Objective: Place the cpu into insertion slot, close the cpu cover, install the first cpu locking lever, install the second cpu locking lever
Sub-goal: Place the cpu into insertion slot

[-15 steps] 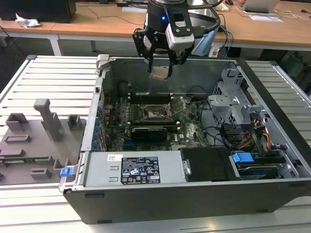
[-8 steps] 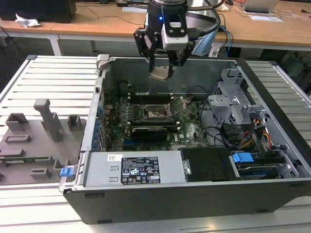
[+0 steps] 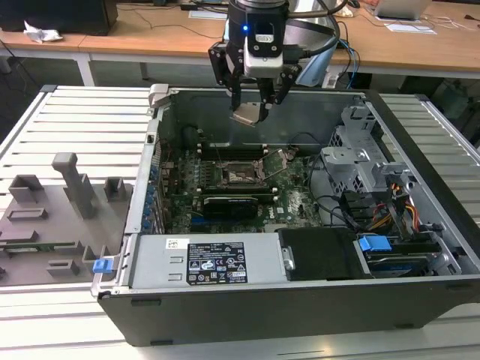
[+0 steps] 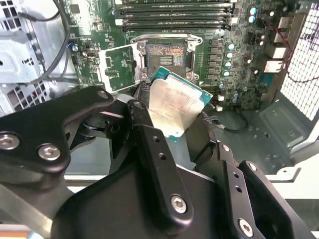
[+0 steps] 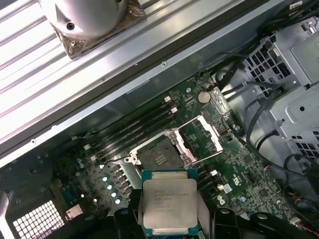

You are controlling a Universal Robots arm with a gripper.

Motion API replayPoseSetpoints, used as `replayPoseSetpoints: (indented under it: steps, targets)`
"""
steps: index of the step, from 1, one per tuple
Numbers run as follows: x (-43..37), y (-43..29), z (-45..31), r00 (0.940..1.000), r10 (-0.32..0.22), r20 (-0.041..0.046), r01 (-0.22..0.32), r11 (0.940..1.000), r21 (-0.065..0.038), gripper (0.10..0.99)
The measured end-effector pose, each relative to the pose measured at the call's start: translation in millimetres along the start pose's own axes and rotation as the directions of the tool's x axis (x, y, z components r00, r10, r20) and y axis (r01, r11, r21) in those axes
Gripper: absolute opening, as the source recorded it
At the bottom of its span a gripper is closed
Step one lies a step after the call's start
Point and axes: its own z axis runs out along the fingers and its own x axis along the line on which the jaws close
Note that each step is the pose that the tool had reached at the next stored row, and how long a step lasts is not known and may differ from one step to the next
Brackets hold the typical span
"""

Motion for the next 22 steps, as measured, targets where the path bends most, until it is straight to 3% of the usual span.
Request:
replayPoseSetpoints:
  steps: [22]
  targets:
    - [-0.1,-0.3,3.3,0.9997,0.025,0.0017,-0.025,0.9997,0.000,0.529]
